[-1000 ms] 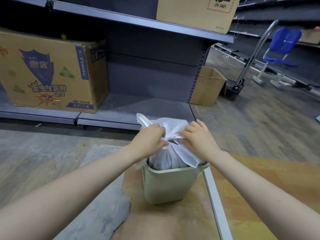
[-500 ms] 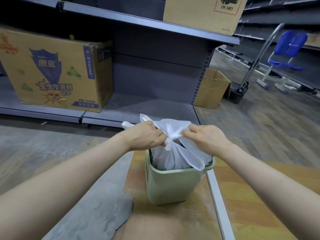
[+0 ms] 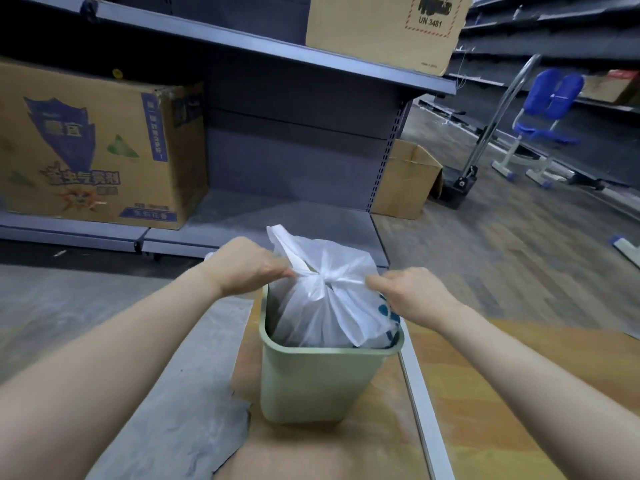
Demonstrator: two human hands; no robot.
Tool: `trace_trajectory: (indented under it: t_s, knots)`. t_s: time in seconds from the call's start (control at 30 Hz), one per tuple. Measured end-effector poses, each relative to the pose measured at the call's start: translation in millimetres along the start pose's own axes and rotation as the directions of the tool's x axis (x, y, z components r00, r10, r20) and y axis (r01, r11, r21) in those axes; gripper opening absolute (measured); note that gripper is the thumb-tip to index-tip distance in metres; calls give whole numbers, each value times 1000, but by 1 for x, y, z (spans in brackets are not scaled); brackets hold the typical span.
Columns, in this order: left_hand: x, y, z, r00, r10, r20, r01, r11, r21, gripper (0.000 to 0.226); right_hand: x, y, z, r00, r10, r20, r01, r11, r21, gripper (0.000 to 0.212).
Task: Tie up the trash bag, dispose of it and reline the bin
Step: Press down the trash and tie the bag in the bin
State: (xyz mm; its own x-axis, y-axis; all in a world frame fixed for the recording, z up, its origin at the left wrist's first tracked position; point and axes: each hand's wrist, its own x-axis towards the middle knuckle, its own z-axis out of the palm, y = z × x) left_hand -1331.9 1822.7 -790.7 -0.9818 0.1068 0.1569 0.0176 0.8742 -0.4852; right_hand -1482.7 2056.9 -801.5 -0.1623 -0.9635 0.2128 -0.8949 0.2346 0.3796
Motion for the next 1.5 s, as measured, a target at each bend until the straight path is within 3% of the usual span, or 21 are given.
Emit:
trace_trajectory:
  t_s: [0.07, 0.13, 0.2, 0.33, 0.43, 0.5, 0.6, 0.7, 0.83, 0.97, 1.1, 1.2, 1.27, 1.37, 1.5]
  knots:
    - [0, -5, 4, 991, -33, 126, 29, 999, 34, 37, 5, -1, -4, 1000, 2, -1, -2, 1000, 16, 61]
    - [-1, -6, 2, 999, 43, -15, -43, 999, 9, 26, 4, -4, -4, 1000, 29, -12, -29, 999, 13, 62]
    - [-6, -7, 9, 967, 106, -234, -111, 994, -7, 33, 0, -7, -4, 999, 41, -17, -41, 999, 15, 56]
    - [-10, -3, 11, 903, 171, -394, -148, 985, 88, 24, -4, -9, -7, 995, 91, -43, -91, 996, -7, 48]
    - [-12, -1, 19, 812, 209, -546, -135, 976, 173, 26, 1, -18, -5, 995, 51, -88, -50, 999, 9, 41]
    - [-14, 5, 24, 798, 236, -555, -139, 968, 210, 32, 7, -25, -4, 990, 34, -134, -33, 999, 15, 32]
    - [-15, 15, 30, 796, 230, -560, -147, 971, 191, 50, 16, -42, -5, 985, 49, -168, -32, 994, 101, 36]
    - [-19, 17, 29, 823, 210, -527, -205, 976, 70, 32, 22, -63, -5, 981, 118, -156, -90, 981, 173, 26]
    - [-17, 11, 19, 849, 243, -470, -277, 961, -3, 9, 31, -63, -13, 978, 159, -137, -153, 987, 52, 41]
    - [-4, 1, 3, 892, 291, -346, -298, 954, 36, 27, 40, -42, -27, 990, 21, -141, -10, 996, 83, 42]
    - [-2, -4, -3, 927, 324, -191, -325, 945, 26, 34, 44, -34, -26, 995, -83, -58, 84, 996, 27, 39]
    - [3, -6, -3, 912, 385, -143, -379, 923, 66, 34, 45, -23, -20, 988, -149, -50, 151, 987, 55, 25]
    - [11, -8, 1, 872, 452, -189, -439, 892, 110, 28, 44, -16, -17, 982, -179, -55, 181, 983, 41, 14]
    - [24, -15, 10, 793, 548, -265, -534, 835, 129, 13, 42, -11, -15, 974, -210, -81, 215, 975, 64, 24]
    - [30, -21, 16, 741, 622, -253, -597, 783, 175, 15, 47, -6, -7, 949, -291, -125, 306, 944, 127, 30]
